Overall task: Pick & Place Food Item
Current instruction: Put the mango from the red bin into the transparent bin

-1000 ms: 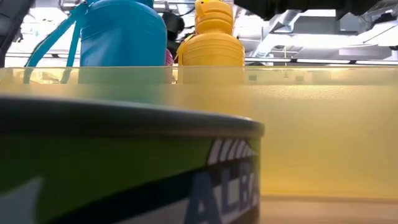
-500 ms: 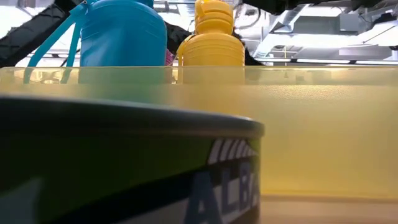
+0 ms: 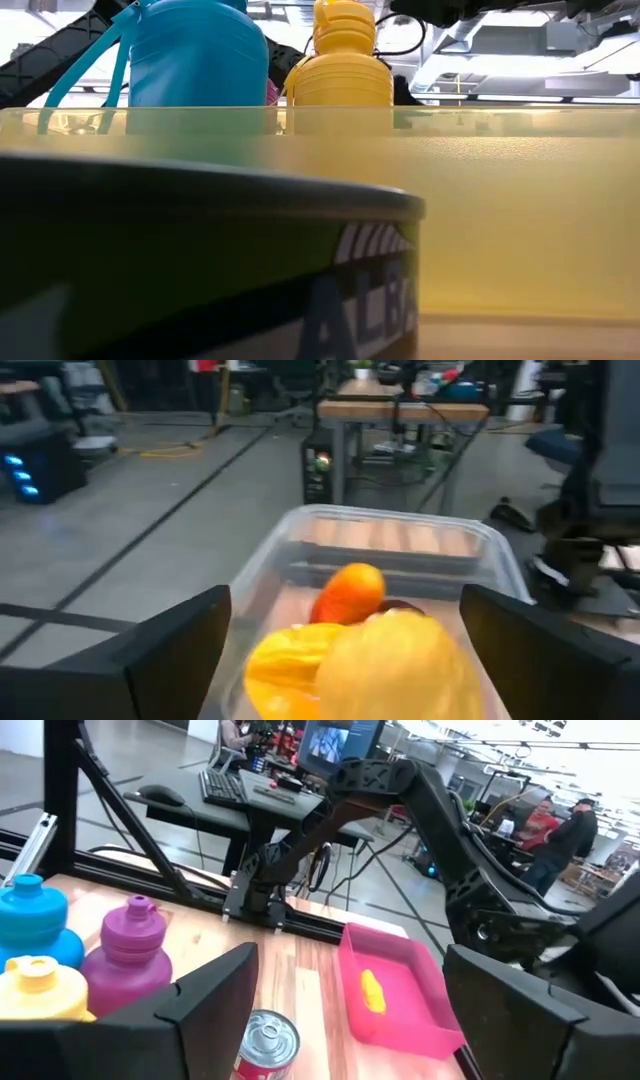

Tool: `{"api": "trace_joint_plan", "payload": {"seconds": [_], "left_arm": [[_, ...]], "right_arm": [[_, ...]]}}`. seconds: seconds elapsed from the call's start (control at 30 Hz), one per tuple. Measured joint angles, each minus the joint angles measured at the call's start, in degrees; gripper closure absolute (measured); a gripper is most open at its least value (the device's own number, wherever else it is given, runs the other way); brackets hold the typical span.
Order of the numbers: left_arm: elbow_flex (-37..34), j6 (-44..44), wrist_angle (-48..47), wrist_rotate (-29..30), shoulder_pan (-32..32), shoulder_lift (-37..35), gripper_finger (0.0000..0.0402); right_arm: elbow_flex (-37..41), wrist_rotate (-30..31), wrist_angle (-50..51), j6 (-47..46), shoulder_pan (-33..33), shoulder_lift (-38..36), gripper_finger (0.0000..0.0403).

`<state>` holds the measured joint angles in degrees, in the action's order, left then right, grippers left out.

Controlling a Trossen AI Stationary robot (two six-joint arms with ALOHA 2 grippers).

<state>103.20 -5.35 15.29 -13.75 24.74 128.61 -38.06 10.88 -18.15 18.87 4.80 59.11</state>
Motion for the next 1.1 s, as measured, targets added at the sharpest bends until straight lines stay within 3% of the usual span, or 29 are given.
{"api": "trace_joint_plan", "payload": {"seconds": [0.17, 0.33, 0.5, 0.63, 0.7, 0.87, 1.1], "left_arm": [[-0.2, -1.6, -2.1, 0.2, -1.2, -2.0, 0.0046], [0.0, -10.3, -21.5, 1.9, -1.9, -10.3, 0.0074], [-1.9, -12.4, -41.1, 10.6, -0.2, -19.4, 0.0080], [-11.4, -12.4, -48.5, 21.0, 2.9, -28.5, 0.0075], [-16.8, -11.7, -51.0, 23.3, 5.2, -33.5, 0.0073], [-30.1, -8.8, -52.2, 23.4, 11.3, -45.2, 0.0079], [-43.3, -8.4, -53.6, 19.6, 19.4, -47.1, 0.0099]], "right_arm": [[0.0, 1.5, 0.2, 0.1, 0.4, 0.0, 0.0097], [0.0, 1.5, 1.1, 0.5, 1.2, -0.1, 0.0097], [0.0, 1.2, 3.0, 0.5, 1.2, -1.8, 0.0097], [0.0, 0.8, 5.3, -0.7, 1.4, -2.7, 0.0097], [0.0, 0.7, 7.1, -1.3, 1.6, -2.6, 0.0097], [0.0, -0.4, 9.5, -2.9, 1.9, -2.4, 0.0097], [0.0, -0.6, 9.6, -3.0, 1.9, -2.4, 0.0097]]}}
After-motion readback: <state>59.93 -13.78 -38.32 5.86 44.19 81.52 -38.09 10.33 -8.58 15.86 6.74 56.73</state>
